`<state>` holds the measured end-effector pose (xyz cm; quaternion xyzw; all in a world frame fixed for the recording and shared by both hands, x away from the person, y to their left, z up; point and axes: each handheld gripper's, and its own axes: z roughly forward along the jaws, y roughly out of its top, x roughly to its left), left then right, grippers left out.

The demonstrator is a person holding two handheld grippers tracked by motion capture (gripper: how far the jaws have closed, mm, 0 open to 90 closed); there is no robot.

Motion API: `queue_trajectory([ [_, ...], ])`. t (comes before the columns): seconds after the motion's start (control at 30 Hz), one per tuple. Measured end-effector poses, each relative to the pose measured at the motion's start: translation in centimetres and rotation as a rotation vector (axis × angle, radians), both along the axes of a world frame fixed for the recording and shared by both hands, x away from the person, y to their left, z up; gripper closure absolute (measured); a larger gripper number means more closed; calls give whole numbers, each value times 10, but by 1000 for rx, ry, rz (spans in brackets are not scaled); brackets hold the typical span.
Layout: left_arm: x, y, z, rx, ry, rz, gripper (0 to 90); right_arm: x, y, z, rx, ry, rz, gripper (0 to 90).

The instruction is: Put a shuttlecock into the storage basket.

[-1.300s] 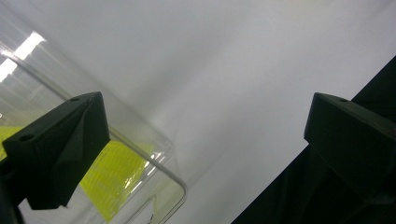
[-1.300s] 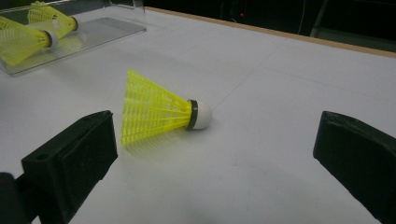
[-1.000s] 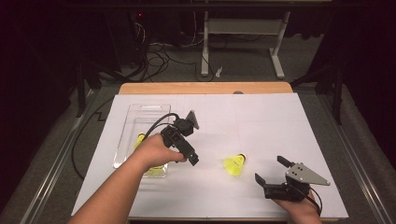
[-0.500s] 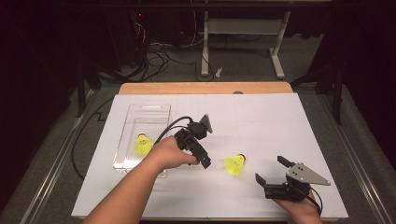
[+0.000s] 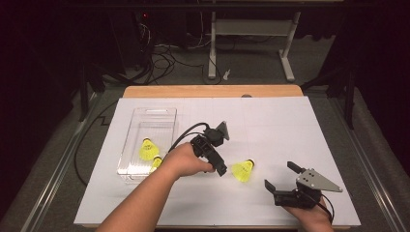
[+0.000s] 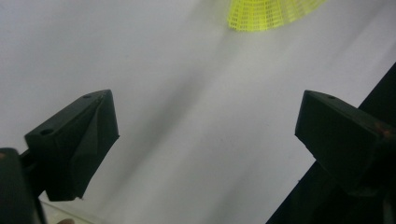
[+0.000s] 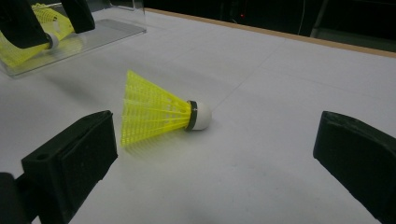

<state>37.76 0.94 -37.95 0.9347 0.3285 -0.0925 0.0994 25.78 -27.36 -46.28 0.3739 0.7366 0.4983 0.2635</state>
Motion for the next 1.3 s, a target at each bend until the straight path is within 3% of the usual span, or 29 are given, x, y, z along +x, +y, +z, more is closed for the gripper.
queue_trajectory([
  [0.23, 2, -12, -6, -4, -19, 8, 141, 0, 0, 0, 0, -1, 1, 2],
  [0.47, 6, -25, -18, -13, -10, -4, 198, 0, 0, 0, 0, 1, 3, 2],
  [0.97, 11, -43, -32, -60, -17, -46, 497, 0, 0, 0, -1, 0, 7, 2],
  [1.23, 11, -51, -44, -35, -21, -57, 589, 0, 0, 0, 3, 3, 10, 2],
  [1.3, 11, -51, -45, -46, -24, -51, 615, 0, 0, 0, 4, 3, 11, 2],
])
